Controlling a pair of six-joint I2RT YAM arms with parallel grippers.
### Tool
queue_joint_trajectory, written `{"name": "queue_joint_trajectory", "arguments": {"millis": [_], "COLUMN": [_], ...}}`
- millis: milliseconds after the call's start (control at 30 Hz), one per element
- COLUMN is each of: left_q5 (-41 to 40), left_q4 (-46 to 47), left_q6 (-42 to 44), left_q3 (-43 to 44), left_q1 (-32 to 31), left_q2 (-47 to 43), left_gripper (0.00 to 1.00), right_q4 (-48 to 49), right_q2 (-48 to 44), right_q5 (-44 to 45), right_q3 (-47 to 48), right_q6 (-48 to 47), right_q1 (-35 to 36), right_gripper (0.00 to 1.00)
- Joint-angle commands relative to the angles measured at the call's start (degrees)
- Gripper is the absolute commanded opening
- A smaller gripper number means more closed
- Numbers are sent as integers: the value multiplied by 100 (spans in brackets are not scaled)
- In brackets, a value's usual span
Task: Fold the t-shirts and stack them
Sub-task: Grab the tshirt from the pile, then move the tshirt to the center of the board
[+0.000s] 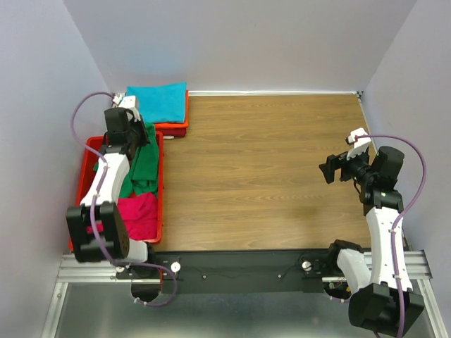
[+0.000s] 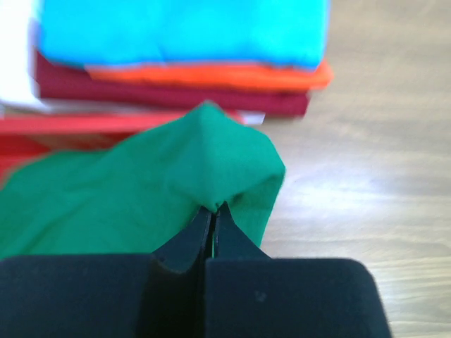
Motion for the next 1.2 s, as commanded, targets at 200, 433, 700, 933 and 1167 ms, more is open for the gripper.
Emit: {"name": "queue_joint_trajectory", "arguments": {"millis": [200,433,700,933,1167], "left_q5": [84,507,411,235,323], "left_q4": [91,108,143,283,907], "left_q6": [-122,-236,10,159,-25], "left_q3": [1033,1947,2818,3249,2759], "left_q1": [-528,-1442,-3425,-4992,-5451], "left_q2": [-1699,-1832,-1700,-1025,-496], "left_gripper": [0,0,0,0,0], "right_q4": [-139,-148,-139,-130,-130], "right_q2": [-38,-20,-3,33,50], "right_q5": [-162,-153,-136,-57,40], "right_q3": [-92,-100,-100,-100,-92], "right_q6": [-45,-72,-89,-107,-107], "right_q1": [-9,-9,-9,-9,-9], "right_gripper": [100,100,100,100,100]}}
